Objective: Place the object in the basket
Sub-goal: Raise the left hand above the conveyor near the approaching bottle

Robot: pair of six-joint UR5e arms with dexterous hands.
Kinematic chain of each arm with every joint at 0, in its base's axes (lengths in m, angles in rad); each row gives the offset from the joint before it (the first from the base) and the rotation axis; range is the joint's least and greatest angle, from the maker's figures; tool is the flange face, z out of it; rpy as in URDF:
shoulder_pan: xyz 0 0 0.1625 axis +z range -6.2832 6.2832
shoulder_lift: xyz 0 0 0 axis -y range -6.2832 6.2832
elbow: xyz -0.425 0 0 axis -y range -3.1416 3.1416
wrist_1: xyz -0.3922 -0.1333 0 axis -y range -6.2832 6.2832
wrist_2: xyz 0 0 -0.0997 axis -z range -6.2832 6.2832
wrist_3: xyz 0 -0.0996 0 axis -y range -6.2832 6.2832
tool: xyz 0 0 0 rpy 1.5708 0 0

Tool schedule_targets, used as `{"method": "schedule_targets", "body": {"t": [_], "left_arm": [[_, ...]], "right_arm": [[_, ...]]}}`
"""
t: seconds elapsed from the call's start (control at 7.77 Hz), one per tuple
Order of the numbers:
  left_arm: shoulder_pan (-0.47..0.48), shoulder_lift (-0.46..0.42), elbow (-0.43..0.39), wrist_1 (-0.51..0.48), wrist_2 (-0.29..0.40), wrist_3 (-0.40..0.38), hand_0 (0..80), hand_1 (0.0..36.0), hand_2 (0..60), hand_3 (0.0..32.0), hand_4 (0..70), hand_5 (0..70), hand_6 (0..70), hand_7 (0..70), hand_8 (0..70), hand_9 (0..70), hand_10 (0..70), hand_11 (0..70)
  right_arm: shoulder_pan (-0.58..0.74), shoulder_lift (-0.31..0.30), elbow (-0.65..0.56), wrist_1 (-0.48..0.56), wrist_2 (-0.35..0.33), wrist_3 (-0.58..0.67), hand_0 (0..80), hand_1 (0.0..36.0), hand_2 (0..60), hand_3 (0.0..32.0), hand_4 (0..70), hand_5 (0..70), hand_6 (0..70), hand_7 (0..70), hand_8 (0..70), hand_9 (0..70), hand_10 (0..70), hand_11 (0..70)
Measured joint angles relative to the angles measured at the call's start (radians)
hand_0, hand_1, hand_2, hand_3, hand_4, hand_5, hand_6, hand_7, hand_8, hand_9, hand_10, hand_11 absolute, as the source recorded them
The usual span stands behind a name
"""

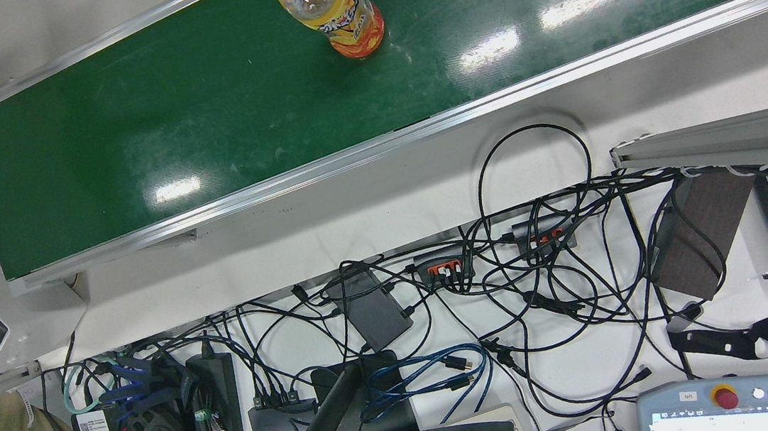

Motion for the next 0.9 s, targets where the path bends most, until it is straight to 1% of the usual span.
{"method": "schedule_targets", "body": {"t": [0.26,0.51,0.9], "left_arm": [[0.009,-0.004,0.004,0.013,0.002,0.026,47.8,2.8,0.0,0.0,1.4,1.6,0.2,0.0,0.0,0.0,0.0,0.4],[0.052,-0.021,0.014,0.020,0.001,0.033,47.0,1.7,0.0,0.0,0.4,1.3,0.0,0.0,0.0,0.0,0.0,0.2],[0.067,-0.050,0.056,0.025,-0.001,0.039,47.2,1.9,0.0,0.0,1.0,1.3,0.0,0.0,0.0,0.0,0.0,0.2]], "right_arm": [[0.000,0.000,0.000,0.000,0.000,0.000,0.0,0.0,0.0,0.0,0.0,0.0,0.0,0.0,0.0,0.0,0.0,0.0],[0.000,0.000,0.000,0.000,0.000,0.000,0.0,0.0,0.0,0.0,0.0,0.0,0.0,0.0,0.0,0.0,0.0,0.0],[0.000,0.000,0.000,0.000,0.000,0.000,0.0,0.0,0.0,0.0,0.0,0.0,0.0,0.0,0.0,0.0,0.0,0.0]]}}
